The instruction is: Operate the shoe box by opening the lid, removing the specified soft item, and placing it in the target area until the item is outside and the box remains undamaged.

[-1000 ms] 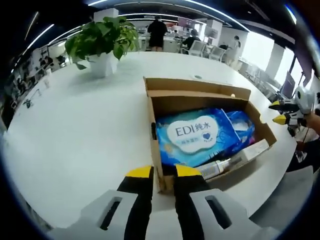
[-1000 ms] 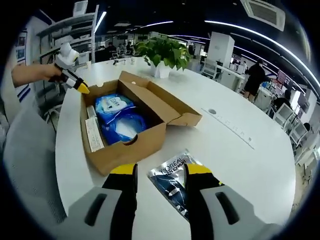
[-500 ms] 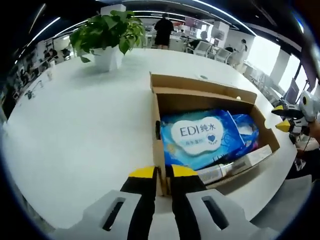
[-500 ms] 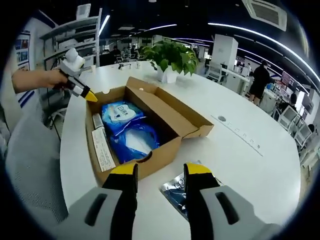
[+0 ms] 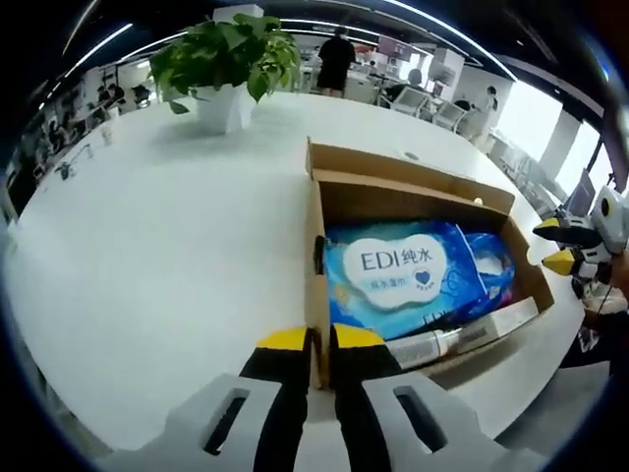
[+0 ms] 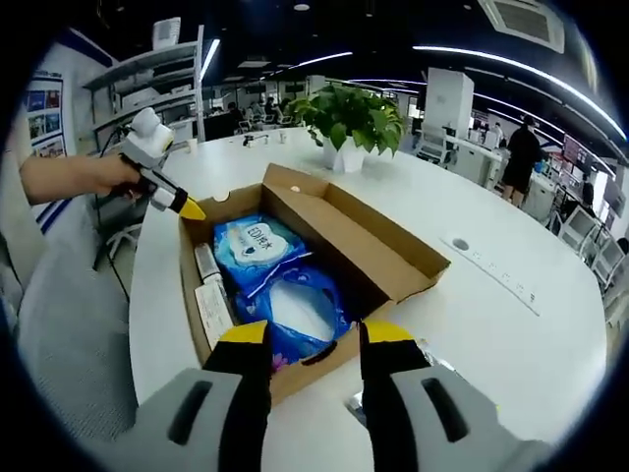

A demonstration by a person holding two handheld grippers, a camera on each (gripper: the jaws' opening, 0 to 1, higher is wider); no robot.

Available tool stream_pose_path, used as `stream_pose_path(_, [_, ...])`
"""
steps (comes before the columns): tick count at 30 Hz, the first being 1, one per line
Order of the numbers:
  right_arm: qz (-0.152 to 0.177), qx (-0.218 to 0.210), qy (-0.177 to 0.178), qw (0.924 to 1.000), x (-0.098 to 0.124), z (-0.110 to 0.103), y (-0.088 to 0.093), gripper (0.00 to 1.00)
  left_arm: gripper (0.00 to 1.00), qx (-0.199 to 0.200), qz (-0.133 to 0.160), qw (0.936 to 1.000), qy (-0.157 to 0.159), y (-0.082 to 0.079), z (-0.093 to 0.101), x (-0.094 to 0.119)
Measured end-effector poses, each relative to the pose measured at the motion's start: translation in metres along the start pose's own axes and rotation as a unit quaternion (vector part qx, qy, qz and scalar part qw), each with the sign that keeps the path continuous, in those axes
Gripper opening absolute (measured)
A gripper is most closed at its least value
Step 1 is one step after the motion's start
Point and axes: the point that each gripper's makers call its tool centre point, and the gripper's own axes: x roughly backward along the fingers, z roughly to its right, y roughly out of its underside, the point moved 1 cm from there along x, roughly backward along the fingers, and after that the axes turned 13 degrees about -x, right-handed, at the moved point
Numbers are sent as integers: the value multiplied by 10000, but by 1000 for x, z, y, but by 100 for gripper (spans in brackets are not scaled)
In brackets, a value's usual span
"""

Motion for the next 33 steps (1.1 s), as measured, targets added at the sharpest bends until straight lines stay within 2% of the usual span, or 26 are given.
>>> stream_pose_path(19, [-141,-189,-341,9991,-49,-32,-6,28,3,43,40,9997,-235,0,-2,-1])
stream_pose_path(33, [-280,-360,-443,9980,-83,-40,-6,26,3,54,50,9997,-248,1,-3,-1])
